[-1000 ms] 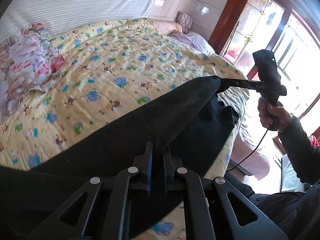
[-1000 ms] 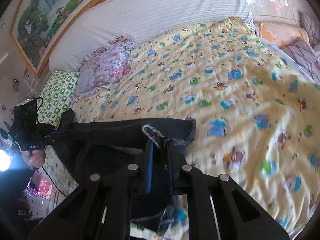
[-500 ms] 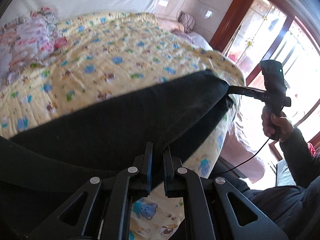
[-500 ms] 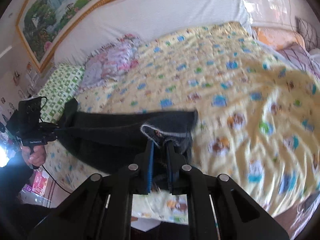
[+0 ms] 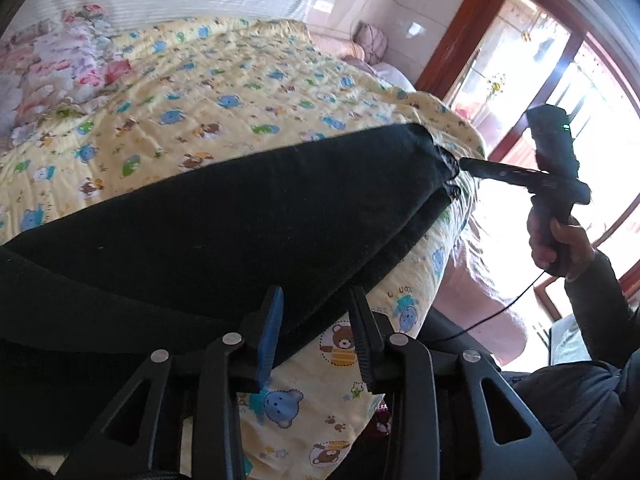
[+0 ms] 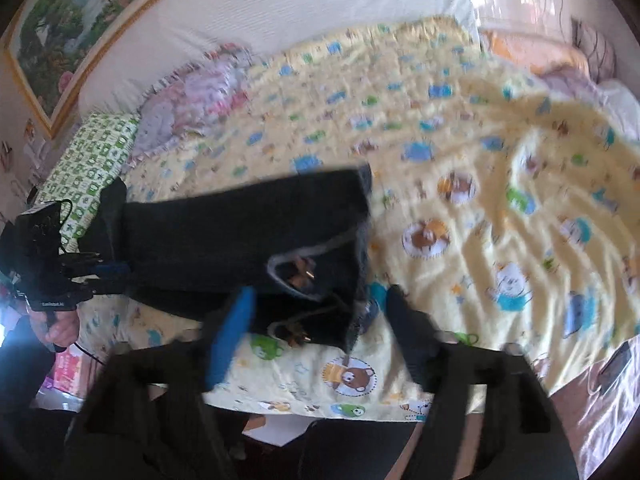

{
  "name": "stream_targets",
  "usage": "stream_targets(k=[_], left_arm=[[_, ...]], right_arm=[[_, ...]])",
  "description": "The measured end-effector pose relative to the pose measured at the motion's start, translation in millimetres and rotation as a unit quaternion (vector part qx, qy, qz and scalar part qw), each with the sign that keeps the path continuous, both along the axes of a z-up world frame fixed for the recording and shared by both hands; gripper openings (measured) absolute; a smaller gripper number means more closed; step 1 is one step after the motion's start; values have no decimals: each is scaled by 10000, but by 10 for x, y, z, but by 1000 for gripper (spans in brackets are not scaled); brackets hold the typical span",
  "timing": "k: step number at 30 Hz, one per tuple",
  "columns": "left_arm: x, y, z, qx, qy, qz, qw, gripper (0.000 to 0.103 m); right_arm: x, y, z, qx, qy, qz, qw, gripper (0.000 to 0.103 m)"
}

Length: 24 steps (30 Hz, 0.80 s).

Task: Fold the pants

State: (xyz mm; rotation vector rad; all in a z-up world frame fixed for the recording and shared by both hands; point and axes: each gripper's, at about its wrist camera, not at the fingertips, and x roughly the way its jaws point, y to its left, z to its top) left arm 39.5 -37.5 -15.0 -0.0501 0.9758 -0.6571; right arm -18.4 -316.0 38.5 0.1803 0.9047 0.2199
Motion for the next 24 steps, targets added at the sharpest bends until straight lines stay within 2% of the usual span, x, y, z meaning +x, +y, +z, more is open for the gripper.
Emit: stream_targets(k=[4,10,18,24], left_arm=[[-35,224,91,-173,-80,384,9991,50],[-11,741,210,-267,-203,1263,9914,53],[64,1662,312,-363,-228,2564,9656,54],[95,2195,380,-235,-309,3082,9505,56]], right_arm=[[-40,74,229,301,-347,30,9989,73],[244,485,212,827,-287,481,9950,73],[648,1238,43,1152,-44,1210,9859,73],[860,1714,-119,1300,249,1584,9785,73]])
